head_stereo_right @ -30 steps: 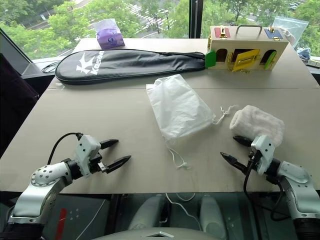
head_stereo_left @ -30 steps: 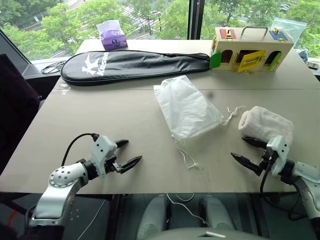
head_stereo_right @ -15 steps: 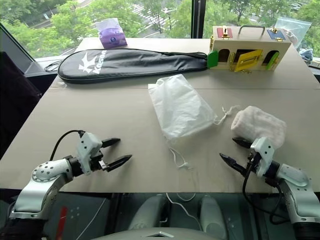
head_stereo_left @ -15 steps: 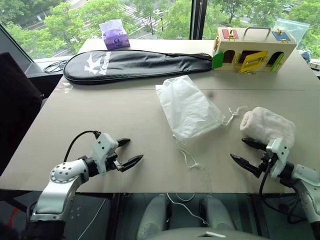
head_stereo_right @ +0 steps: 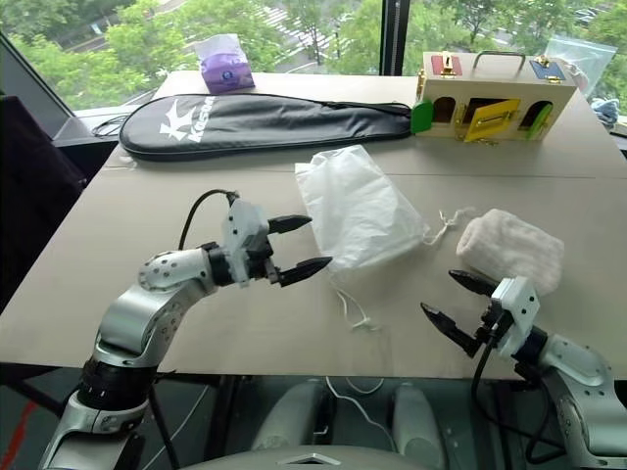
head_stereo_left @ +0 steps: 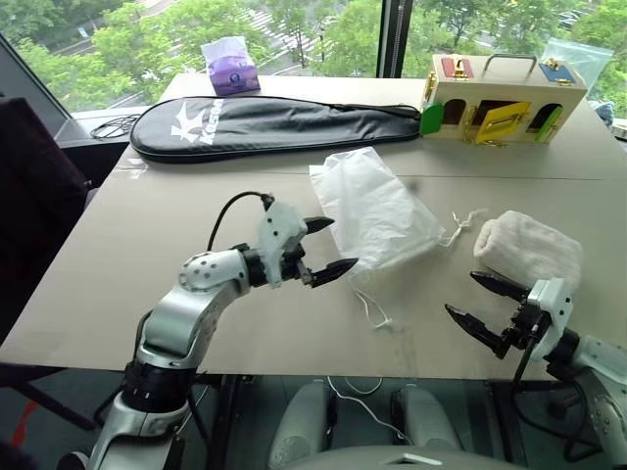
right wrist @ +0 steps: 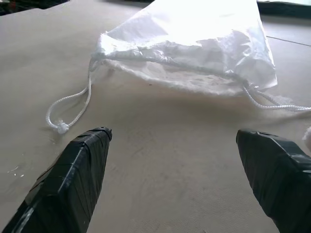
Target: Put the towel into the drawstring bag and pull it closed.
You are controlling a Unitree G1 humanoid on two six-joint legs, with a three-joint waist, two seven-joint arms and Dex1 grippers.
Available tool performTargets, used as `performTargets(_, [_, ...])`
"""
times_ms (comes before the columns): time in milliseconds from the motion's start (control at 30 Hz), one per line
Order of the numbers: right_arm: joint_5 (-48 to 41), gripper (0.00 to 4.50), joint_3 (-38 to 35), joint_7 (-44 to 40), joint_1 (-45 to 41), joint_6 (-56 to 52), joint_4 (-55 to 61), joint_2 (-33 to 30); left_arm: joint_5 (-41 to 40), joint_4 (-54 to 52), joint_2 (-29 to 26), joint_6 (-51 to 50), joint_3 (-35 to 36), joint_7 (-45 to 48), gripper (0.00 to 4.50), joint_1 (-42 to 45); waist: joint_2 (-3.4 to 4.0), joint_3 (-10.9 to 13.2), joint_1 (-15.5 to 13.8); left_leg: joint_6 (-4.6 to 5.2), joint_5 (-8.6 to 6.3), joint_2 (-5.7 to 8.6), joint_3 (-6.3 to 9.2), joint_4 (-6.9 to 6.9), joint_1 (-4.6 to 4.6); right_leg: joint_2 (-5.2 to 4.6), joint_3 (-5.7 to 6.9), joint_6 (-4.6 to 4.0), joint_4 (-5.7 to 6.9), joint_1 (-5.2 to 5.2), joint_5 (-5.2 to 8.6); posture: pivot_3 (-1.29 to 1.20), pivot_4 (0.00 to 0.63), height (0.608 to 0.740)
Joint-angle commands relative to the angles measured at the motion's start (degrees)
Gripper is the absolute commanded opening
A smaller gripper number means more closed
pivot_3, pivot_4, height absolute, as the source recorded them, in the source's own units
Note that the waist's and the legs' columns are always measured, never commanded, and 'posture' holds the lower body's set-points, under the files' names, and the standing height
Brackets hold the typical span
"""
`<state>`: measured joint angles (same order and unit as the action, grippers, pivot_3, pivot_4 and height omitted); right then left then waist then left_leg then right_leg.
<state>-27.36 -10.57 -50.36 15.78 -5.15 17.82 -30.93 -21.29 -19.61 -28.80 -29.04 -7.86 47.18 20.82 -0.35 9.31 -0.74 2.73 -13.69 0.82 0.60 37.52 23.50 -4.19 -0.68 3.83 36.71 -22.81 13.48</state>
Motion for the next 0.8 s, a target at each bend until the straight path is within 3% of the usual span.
performTargets(33, [-0.51,4.4,-1.09,1.81,0.55,0.14,3.14,0.52,3.64,0.55,2.03,-1.18,-5.52,-1.86,4.5,3.63,0.0,0.01,0.14,0.0,0.0,-0.01,-0.01,0.0,0.0,0.05,-0.03,0.0,0.0,0.0,0.0,0.0,0.15,0.74])
performTargets(300, [-1.05,4.4,-2.1,3.46,3.81,0.39,6.0,0.62,13.87,0.17,4.88,1.6,-15.03,-7.16,4.5,3.53,-0.02,0.02,-0.01,0.0,0.0,-0.04,-0.02,-0.01,-0.04,0.15,-0.11,0.01,0.05,0.0,0.01,0.0,0.15,0.74])
performTargets(467, [-1.29,4.4,-2.28,3.88,4.44,0.14,6.62,0.5,17.03,1.21,9.25,3.19,-14.59,-13.19,4.5,2.64,-0.03,0.02,-0.08,0.0,0.0,-0.04,-0.02,0.04,-0.03,0.14,-0.13,0.01,0.05,0.0,0.01,0.0,0.15,0.74])
performTargets(800, [-0.53,4.4,-1.68,5.15,3.84,0.56,6.55,0.89,30.57,8.85,8.89,13.18,-19.44,-17.95,4.5,3.65,-0.02,0.02,-0.11,0.0,0.0,-0.02,-0.03,0.08,-0.03,0.14,-0.13,0.01,0.07,0.0,0.01,0.0,0.15,0.74])
